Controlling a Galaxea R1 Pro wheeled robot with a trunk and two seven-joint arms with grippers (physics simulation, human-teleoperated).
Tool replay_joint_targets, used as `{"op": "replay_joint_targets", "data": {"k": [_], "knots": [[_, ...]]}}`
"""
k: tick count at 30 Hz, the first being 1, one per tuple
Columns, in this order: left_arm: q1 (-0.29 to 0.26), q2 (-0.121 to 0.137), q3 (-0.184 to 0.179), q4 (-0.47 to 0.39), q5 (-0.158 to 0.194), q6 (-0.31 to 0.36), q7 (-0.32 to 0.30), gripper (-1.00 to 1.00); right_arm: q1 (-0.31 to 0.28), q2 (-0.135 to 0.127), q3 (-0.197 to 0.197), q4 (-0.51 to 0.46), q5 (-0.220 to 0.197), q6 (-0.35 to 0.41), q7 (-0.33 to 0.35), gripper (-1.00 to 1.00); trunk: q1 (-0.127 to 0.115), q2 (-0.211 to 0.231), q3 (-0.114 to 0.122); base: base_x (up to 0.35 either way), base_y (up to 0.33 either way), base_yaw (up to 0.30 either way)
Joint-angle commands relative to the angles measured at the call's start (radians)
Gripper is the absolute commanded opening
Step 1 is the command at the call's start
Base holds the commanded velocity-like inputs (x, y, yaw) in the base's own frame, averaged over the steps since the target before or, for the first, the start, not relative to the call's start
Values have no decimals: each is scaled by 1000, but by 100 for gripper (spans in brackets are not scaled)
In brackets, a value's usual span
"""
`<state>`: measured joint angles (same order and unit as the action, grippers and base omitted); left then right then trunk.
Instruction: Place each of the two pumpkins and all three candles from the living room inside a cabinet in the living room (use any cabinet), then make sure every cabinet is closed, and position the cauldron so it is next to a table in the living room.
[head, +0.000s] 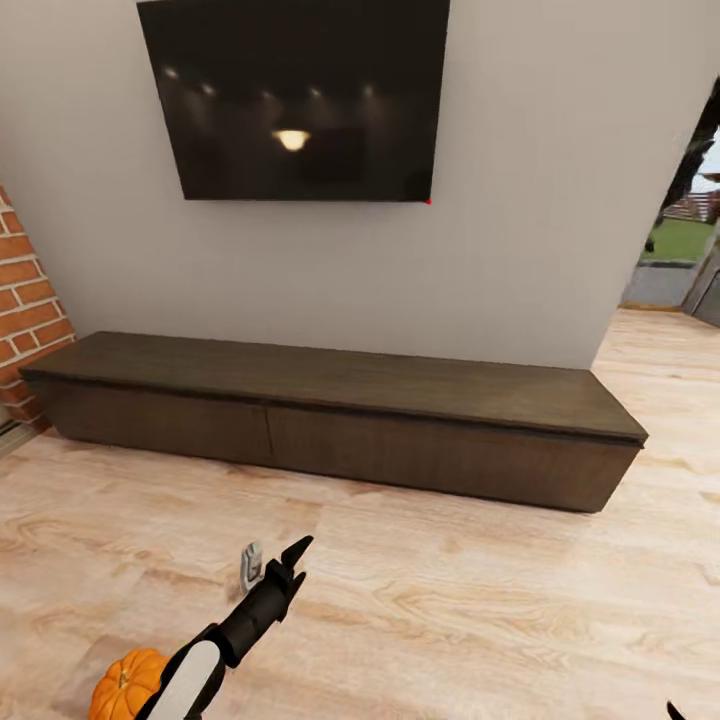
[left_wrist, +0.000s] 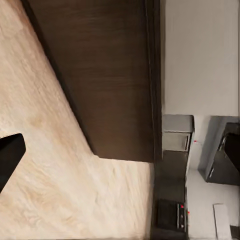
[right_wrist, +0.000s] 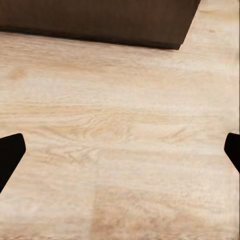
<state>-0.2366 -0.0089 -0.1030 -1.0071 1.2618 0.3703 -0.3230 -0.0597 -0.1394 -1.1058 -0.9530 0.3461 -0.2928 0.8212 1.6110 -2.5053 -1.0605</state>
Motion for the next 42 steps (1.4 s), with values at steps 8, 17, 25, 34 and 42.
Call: {"op": "replay_joint_targets", "data": {"k": [8, 17, 25, 34, 42], "knots": [[97, 20, 9, 81, 13, -174, -103, 100, 1, -119, -80, 329, 30, -189, 1, 100, 0, 0, -1, 240, -129, -91], [117, 28, 11, 81, 17, -245, -139, 100, 1, -116, -77, 326, 29, -189, 0, 100, 0, 0, -1, 309, -164, -2], [121, 29, 11, 82, 16, -258, -145, 100, 14, -102, -219, 116, 6, -66, 285, 100, 0, 0, -1, 317, -139, 0], [122, 29, 12, 85, 16, -260, -144, 100, 14, -11, -271, 69, 10, -30, 29, 100, 0, 0, -1, 327, -105, 0], [122, 23, 12, 87, 17, -261, -142, 100, 14, 35, -268, 62, 14, -26, -186, 100, 0, 0, -1, 329, -91, 0]]}}
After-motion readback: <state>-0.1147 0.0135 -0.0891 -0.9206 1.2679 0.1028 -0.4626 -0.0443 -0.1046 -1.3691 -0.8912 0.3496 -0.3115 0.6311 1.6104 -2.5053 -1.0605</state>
